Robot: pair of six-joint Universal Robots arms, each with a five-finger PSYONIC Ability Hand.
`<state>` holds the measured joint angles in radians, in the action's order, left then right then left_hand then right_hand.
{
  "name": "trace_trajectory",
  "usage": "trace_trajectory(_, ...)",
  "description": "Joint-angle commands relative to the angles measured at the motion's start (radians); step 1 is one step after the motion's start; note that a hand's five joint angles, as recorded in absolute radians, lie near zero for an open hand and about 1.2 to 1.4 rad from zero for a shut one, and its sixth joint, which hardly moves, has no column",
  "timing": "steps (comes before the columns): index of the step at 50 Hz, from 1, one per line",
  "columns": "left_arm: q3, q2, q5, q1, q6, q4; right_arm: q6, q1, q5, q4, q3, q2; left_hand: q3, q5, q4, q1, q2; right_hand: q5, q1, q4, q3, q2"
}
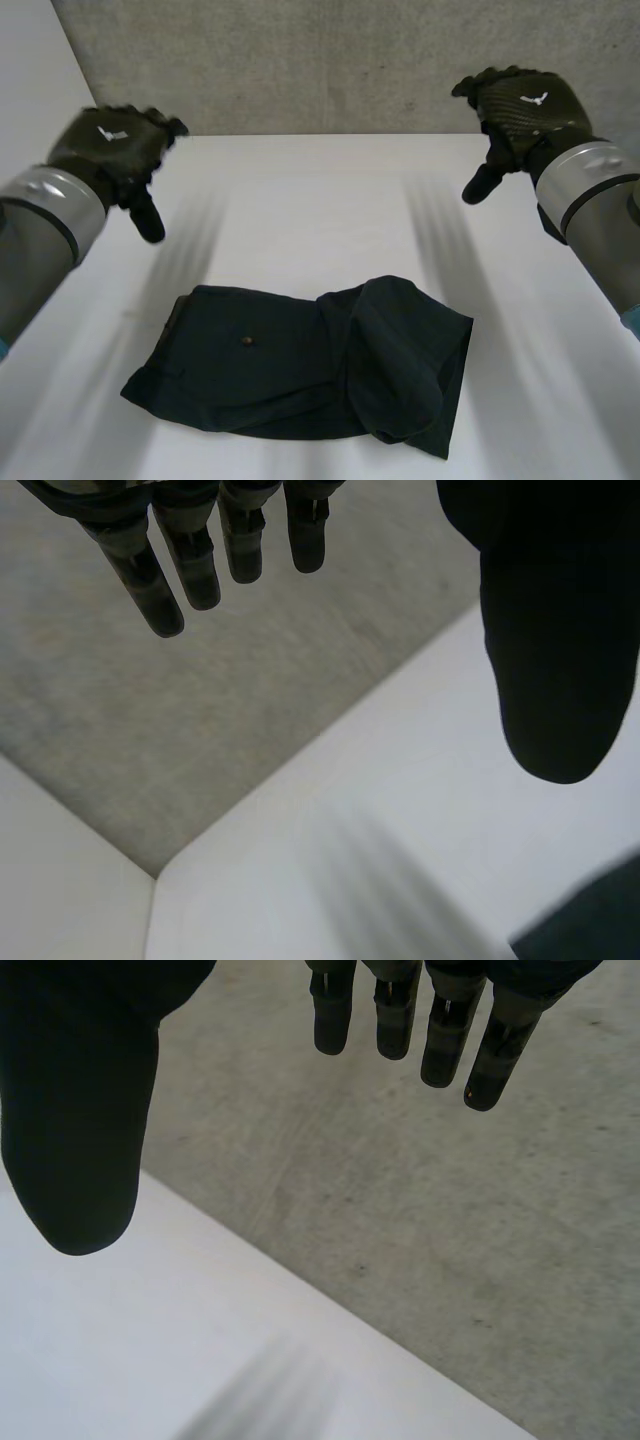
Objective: Fold the shorts.
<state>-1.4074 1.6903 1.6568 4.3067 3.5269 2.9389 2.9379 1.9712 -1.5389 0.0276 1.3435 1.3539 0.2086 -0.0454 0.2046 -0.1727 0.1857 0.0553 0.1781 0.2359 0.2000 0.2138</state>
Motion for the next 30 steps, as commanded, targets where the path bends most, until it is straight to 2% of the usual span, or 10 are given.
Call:
trace_trajectory(1,-0.113,0.006,-0.058,-0.077,0.153,-0.004,-0.078,0.031,0.108,0.029,0.035,-0.038,-0.001,0.012,0.003,-0.035,0.022,-0.055,-0.004,-0.061,-0.025,-0.039)
trace_trajectory(7,-0.280,-0.004,-0.086,-0.093,0.152,0.016,-0.083,0.040,0.190,0.017,0.153,-0.042,0.025,-0.014,0.029,-0.061,0.048,-0.055,-0.004,-0.061,-0.025,-0.039)
trace_trajectory(12,-0.462,-0.006,-0.135,-0.081,0.149,0.120,-0.085,0.034,0.241,0.002,0.221,-0.055,0.028,-0.017,0.032,-0.064,0.051,-0.055,-0.004,-0.061,-0.025,-0.039)
trace_trajectory(20,-0.617,-0.003,-0.161,-0.051,0.147,0.273,-0.086,0.032,0.241,-0.044,0.272,-0.067,0.122,-0.111,0.126,-0.158,0.145,-0.055,-0.004,-0.061,-0.025,-0.039)
trace_trajectory(26,-0.639,0.008,-0.157,-0.048,0.133,0.348,-0.086,0.034,0.238,-0.055,0.284,-0.073,0.401,-0.389,0.405,-0.437,0.424,-0.055,-0.004,-0.061,-0.025,-0.039)
trace_trajectory(29,-0.639,0.017,-0.157,-0.047,0.130,0.370,-0.088,0.035,0.237,-0.057,0.289,-0.076,0.805,-0.794,0.809,-0.841,0.828,-0.055,-0.004,-0.061,-0.025,-0.039)
trace_trajectory(30,-0.637,0.025,-0.153,-0.047,0.132,0.384,-0.088,0.035,0.235,-0.057,0.290,-0.079,1.013,-1.001,1.017,-1.049,1.036,-0.055,-0.004,-0.061,-0.025,-0.039)
